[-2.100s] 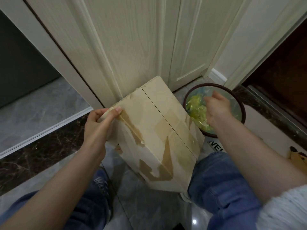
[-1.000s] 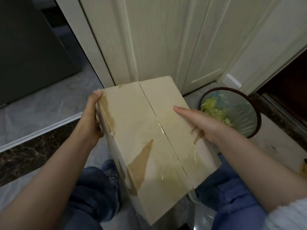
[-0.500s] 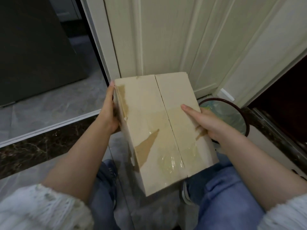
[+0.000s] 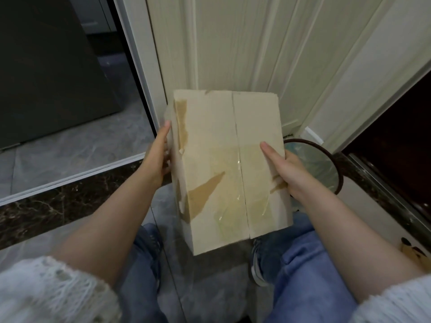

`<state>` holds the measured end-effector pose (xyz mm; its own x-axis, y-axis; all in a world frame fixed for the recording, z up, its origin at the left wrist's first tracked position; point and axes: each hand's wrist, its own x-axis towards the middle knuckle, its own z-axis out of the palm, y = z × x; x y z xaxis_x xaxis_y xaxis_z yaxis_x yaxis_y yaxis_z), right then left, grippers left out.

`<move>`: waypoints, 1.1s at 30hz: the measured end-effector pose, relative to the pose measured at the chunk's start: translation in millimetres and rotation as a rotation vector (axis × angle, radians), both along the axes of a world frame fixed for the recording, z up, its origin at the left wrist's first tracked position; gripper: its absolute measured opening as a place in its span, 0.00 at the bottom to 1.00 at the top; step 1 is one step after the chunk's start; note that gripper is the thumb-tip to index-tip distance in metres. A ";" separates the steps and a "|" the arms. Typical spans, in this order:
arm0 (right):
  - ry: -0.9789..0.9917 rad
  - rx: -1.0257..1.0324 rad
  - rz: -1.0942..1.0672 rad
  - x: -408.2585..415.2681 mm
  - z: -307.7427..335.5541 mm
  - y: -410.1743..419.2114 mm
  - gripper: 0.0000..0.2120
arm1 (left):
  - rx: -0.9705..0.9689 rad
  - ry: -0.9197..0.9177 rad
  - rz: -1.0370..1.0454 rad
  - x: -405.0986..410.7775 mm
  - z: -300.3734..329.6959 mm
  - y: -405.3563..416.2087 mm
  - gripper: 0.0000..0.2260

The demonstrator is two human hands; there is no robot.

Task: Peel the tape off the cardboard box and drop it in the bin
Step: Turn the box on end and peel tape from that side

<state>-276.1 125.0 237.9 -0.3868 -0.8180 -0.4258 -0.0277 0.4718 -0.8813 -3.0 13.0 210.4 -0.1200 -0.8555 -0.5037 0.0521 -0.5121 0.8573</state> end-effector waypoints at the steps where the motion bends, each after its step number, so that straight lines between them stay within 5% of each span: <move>1: -0.018 0.004 -0.030 -1.3 -0.4 -0.1 0.43 | -0.022 0.036 -0.031 1.9 -1.4 -3.2 0.35; 5: -0.060 -0.015 -0.099 -9.8 -0.8 -0.9 0.46 | -0.062 0.113 -0.180 3.2 -7.1 -9.8 0.27; 9: -0.060 -0.014 -0.117 -10.3 -4.9 -3.5 0.47 | 0.050 -0.074 -0.121 -9.4 -11.0 -3.4 0.45; 11: -0.050 -0.014 -0.127 -8.5 -5.4 -5.3 0.46 | 0.049 -0.141 -0.108 -13.4 -15.4 -4.9 0.47; 16: -0.031 -0.033 -0.168 -6.9 -2.9 -8.2 0.35 | 0.136 -0.045 -0.206 -12.5 -16.9 -11.3 0.59; 25: -0.121 -0.027 -0.221 -8.6 1.9 -12.7 0.41 | -0.008 0.060 -0.094 -6.7 -5.2 -0.5 0.35; 33: -0.077 -0.040 -0.217 -1.2 5.2 -13.5 0.38 | 0.033 -0.044 -0.254 -8.5 7.8 12.8 0.64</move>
<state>-277.3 111.5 243.0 -0.5230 -0.7362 -0.4296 0.1388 0.4237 -0.8951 -11.5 25.8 218.2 -0.3060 -0.7839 -0.5402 -0.1185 -0.5316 0.8387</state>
